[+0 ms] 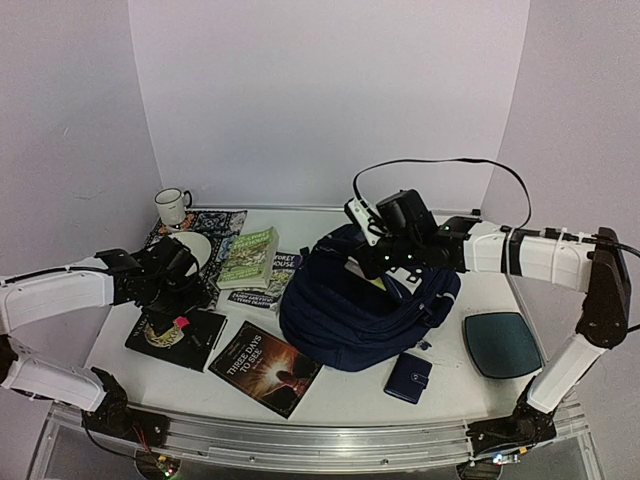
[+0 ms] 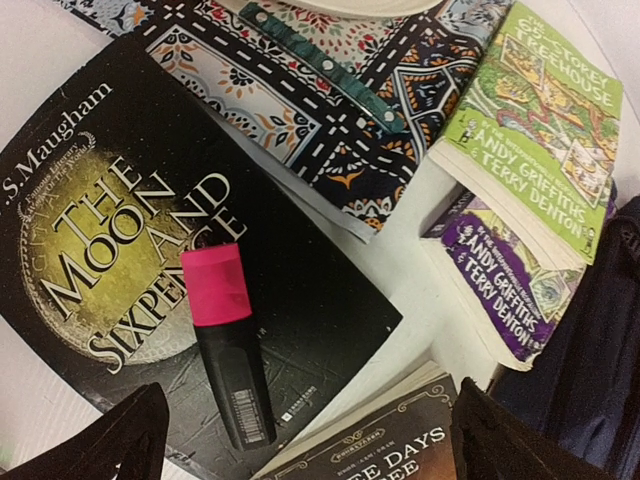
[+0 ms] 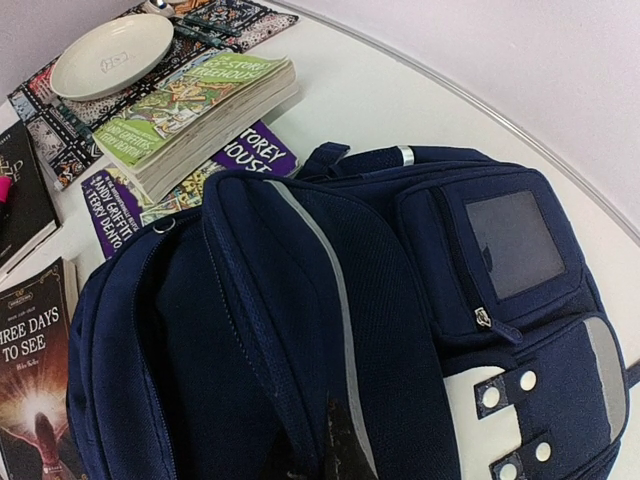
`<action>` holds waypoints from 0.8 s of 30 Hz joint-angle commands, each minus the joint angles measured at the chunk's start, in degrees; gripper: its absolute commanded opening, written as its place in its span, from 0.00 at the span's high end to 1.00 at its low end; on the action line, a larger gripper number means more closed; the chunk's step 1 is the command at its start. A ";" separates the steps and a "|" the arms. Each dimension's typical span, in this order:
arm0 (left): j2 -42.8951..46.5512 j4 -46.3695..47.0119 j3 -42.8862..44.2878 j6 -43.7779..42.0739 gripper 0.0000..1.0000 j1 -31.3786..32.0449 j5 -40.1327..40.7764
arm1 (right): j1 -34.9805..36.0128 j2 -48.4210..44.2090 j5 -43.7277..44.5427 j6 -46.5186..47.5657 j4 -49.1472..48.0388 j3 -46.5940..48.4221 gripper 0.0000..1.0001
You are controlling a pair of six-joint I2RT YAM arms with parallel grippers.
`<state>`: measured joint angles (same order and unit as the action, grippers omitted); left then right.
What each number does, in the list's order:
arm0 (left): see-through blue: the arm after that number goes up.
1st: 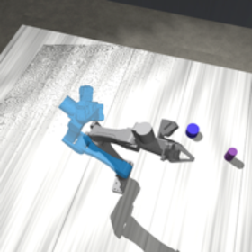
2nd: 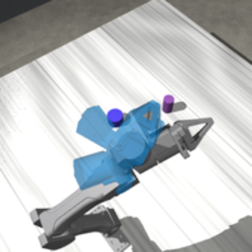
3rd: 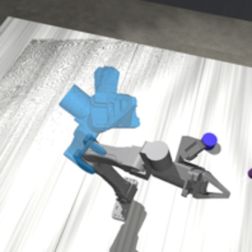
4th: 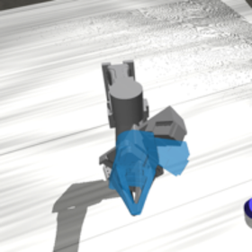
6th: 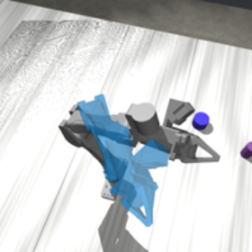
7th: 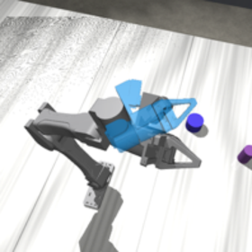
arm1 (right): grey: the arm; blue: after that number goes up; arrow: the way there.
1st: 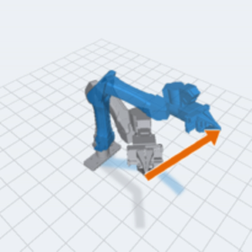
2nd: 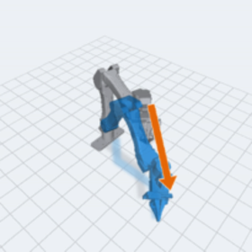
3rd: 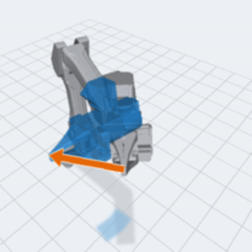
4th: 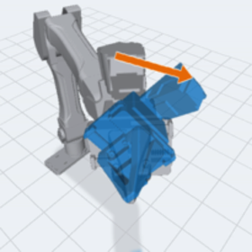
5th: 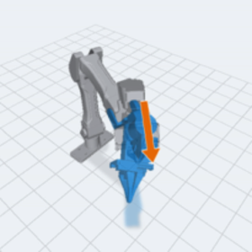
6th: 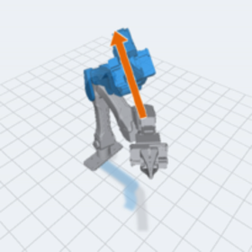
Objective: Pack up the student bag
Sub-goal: Grab the pen from the book.
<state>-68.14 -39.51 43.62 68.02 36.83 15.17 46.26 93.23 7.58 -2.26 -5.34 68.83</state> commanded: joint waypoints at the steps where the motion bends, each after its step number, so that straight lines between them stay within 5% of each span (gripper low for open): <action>1: -5.78 -1.51 1.50 0.38 0.01 -0.81 0.80 | 0.13 -2.87 1.87 0.00 -1.80 -0.34 1.00; 6: -13.61 -3.70 3.42 1.80 0.08 -1.97 -0.41 | 0.09 -3.01 1.53 -0.16 -2.14 -0.68 1.00; 18: -17.14 -3.36 4.07 1.93 0.45 -2.71 0.66 | 0.11 -2.67 1.23 -0.56 -2.24 -0.60 1.00; 24: -18.67 -1.61 2.84 2.44 0.50 -2.73 -0.64 | 0.08 -2.47 1.18 -0.64 -2.55 -0.59 1.00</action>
<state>-85.66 -41.99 45.76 69.50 34.44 15.00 46.29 93.21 7.62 -2.37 -6.02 68.07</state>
